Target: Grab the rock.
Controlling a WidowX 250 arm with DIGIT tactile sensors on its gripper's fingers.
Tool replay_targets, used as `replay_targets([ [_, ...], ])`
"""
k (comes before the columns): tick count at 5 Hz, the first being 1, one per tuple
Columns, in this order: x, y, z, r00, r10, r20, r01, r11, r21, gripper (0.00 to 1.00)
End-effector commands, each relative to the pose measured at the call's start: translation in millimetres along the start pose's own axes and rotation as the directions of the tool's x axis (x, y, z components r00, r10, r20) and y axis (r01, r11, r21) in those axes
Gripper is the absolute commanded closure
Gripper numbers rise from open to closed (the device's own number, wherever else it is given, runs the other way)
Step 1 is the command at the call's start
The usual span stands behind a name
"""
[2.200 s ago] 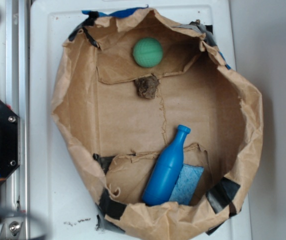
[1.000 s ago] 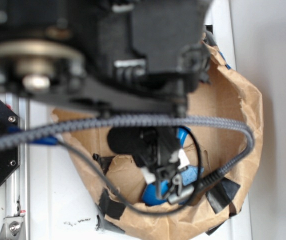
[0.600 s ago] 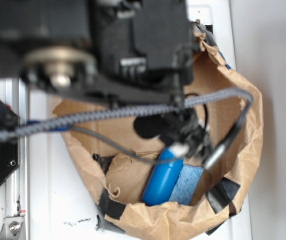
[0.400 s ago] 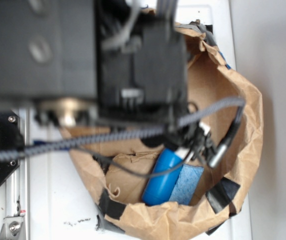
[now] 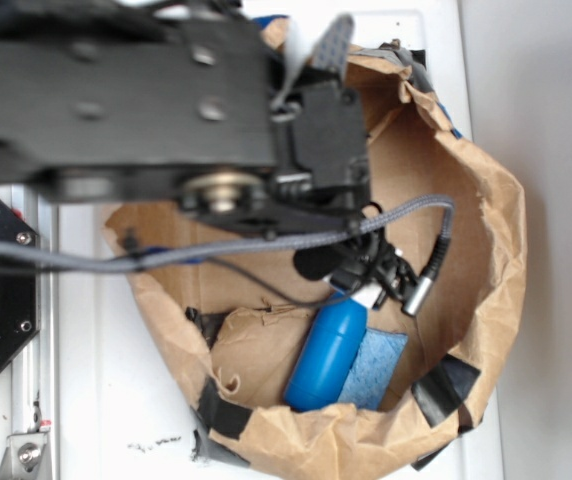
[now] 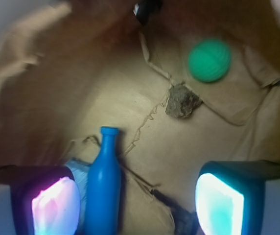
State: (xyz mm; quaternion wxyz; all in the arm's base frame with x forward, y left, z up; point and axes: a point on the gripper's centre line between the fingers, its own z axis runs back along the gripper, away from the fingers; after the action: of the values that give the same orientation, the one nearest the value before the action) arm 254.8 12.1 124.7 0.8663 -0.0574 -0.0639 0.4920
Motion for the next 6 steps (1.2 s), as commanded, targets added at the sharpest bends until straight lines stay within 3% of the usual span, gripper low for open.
replay_targets([
  [1,18.0,7.8,-4.8,0.997,0.070,-0.011,-0.070,0.998,0.005,0.00],
  [5,18.0,7.8,-4.8,0.997,0.070,-0.011,-0.070,0.998,0.005,0.00],
  [6,18.5,7.5,-11.2,0.982,0.181,-0.051,-0.180,0.983,0.028,0.00],
])
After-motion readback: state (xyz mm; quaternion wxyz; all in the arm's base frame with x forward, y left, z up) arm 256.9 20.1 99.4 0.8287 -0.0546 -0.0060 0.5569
